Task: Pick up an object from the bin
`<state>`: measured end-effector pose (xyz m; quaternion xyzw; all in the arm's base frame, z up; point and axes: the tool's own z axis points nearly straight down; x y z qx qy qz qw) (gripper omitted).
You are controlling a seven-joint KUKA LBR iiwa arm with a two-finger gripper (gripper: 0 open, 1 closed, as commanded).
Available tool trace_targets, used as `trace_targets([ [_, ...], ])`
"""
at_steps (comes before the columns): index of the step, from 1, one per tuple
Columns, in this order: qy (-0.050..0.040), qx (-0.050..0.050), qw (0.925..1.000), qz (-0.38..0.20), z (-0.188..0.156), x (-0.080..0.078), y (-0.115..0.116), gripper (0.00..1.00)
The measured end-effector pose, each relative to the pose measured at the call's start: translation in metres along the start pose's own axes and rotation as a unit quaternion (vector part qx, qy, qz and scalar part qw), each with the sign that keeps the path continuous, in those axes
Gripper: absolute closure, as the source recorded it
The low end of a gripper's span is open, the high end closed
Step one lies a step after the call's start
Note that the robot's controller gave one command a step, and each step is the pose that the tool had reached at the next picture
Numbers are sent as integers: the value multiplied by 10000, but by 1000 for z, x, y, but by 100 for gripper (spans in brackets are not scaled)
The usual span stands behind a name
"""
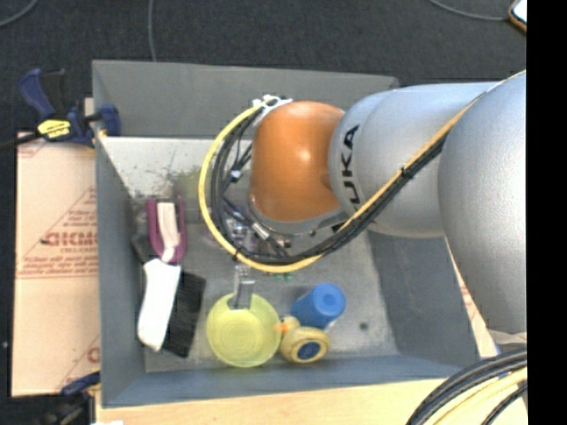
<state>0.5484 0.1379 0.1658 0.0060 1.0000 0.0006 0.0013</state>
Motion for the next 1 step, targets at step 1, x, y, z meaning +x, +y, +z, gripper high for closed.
trace_targets([
  [1, 0, 0, 10000, 0, 0, 0, 0, 0],
])
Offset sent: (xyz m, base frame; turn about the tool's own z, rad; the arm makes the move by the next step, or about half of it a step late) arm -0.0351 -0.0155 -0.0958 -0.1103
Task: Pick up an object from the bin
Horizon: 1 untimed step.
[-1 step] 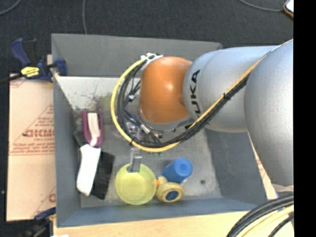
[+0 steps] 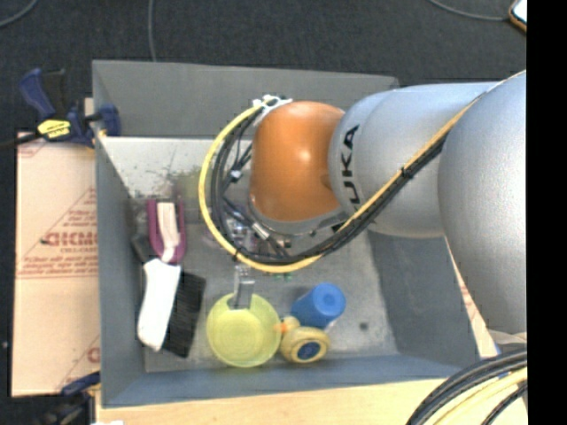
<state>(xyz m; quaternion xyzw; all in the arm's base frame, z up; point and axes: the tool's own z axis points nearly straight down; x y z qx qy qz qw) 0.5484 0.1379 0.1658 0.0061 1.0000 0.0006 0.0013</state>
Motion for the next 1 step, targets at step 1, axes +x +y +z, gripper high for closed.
trace_targets([
  [1, -23, 0, 9985, -538, 92, 33, -16, 0],
])
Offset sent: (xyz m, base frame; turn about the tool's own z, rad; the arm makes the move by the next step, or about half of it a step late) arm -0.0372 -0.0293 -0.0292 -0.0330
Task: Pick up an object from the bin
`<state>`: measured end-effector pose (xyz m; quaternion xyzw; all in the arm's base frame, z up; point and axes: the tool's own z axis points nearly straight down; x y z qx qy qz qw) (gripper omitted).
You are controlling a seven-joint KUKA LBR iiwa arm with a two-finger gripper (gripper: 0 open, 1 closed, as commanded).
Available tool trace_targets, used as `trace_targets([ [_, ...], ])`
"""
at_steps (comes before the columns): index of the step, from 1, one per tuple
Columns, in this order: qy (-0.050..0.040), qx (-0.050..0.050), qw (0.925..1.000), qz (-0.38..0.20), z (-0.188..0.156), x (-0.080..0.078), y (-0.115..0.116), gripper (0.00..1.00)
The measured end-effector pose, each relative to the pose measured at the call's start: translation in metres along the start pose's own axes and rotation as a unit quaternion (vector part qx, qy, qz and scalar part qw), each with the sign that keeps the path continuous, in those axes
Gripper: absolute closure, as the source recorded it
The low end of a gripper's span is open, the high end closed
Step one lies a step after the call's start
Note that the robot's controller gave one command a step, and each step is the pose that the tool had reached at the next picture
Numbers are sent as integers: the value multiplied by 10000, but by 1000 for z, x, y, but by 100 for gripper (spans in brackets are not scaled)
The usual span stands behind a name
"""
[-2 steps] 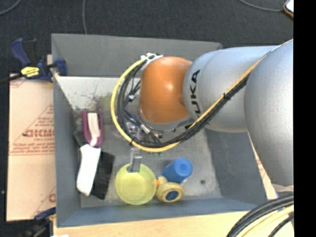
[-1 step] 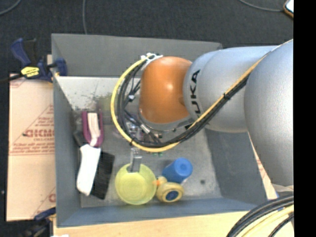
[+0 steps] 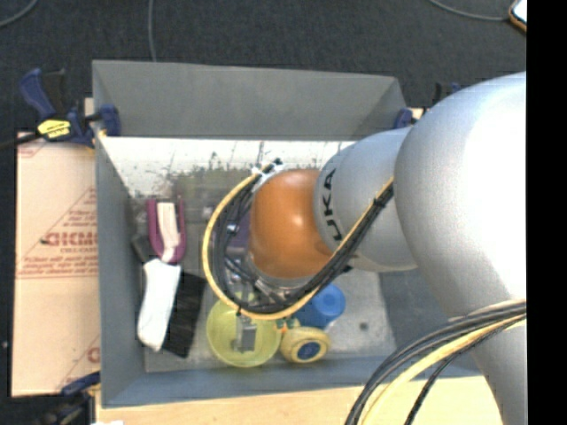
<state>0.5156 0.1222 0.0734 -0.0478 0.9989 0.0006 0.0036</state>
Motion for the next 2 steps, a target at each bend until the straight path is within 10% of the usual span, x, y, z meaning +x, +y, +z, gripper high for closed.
trace_targets([
  [2, -10, -5, 9996, 269, -28, 5, -4, 0],
])
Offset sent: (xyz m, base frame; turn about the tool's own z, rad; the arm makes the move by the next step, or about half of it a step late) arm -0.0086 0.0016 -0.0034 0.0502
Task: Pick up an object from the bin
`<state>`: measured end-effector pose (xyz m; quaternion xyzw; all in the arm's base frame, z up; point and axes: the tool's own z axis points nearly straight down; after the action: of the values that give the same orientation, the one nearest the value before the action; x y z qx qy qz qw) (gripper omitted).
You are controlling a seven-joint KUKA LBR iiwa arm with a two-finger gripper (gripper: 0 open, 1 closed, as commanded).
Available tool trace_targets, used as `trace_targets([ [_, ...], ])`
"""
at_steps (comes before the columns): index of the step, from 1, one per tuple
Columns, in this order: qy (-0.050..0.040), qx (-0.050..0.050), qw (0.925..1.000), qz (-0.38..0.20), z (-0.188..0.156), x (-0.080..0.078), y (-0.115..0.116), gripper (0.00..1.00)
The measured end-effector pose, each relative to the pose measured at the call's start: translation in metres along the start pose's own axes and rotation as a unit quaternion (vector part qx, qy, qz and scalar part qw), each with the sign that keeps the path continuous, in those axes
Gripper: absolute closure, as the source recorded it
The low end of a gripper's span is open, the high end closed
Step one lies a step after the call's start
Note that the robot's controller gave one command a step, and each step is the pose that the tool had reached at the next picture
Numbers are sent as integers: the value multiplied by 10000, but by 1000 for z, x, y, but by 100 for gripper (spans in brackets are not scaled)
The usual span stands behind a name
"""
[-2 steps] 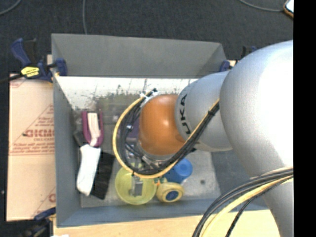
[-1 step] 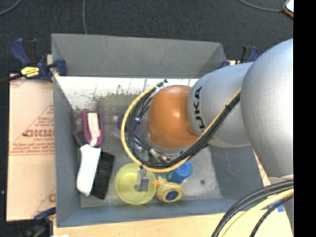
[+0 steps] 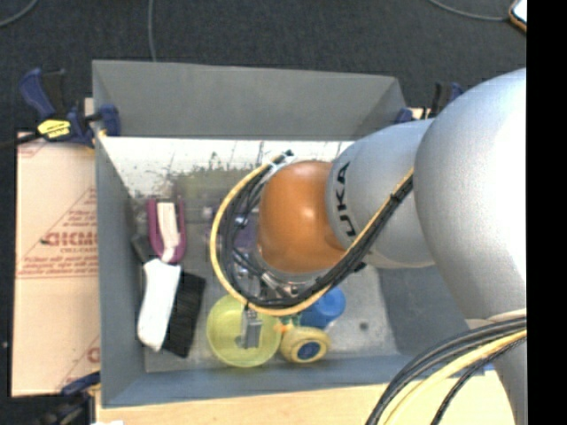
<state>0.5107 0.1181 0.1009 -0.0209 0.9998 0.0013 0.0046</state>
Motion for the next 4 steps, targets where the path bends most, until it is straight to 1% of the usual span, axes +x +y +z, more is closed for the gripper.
trace_targets([
  [1, 4, -2, 10000, -27, 18, -2, -7, 0],
  [2, 15, -1, 9954, -959, 31, 0, -19, 0],
  [3, -10, -4, 9997, -228, 30, 14, -37, 0],
  [4, -40, 1, 9975, -707, 29, 6, -36, 100],
])
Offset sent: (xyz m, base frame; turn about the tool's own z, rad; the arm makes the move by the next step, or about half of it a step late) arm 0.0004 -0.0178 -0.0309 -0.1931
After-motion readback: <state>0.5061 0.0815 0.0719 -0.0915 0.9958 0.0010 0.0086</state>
